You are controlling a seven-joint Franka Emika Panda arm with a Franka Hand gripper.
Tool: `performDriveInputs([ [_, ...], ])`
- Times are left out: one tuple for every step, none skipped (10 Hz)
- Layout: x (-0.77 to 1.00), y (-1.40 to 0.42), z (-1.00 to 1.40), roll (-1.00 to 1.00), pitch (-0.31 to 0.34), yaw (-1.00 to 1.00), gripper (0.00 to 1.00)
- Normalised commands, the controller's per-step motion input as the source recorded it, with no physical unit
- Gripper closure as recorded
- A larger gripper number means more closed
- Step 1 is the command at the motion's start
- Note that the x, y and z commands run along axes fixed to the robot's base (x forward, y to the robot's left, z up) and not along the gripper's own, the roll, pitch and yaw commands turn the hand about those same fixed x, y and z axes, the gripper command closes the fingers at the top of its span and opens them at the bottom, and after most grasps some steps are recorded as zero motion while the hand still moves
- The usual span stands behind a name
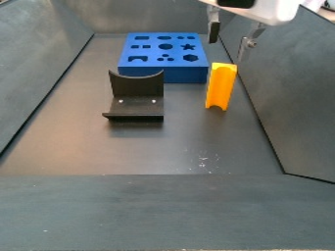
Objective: Pick up the arch object. Move up. Place the arch object on the fixture. Regrasp the arch object. Rotate the arch object. Move to above the board. Insert the arch object.
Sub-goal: Rotate the arch object.
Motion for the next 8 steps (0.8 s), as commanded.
performDriveInputs([
  [0.03, 0.0, -0.01, 0.0, -0.007, 1.0, 0.0],
  [0.03, 0.0, -0.01, 0.0, -0.008, 1.0, 0.0],
  [0.03, 0.0, -0.01, 0.0, -0.008, 1.0, 0.0],
  [0.03, 0.0, -0.01, 0.0, -0.009, 1.0, 0.0],
  [0.03, 0.0, -0.01, 0.0, -0.01, 1.0, 0.0],
  [0.03, 0.0, -0.01, 0.0, -0.011, 1.0, 0.0],
  [0.03, 0.0, -0.01, 0.0, -0.012, 1.0, 0.0],
  [0.03, 0.0, -0.01, 0.0, -0.013, 1.0, 0.0],
])
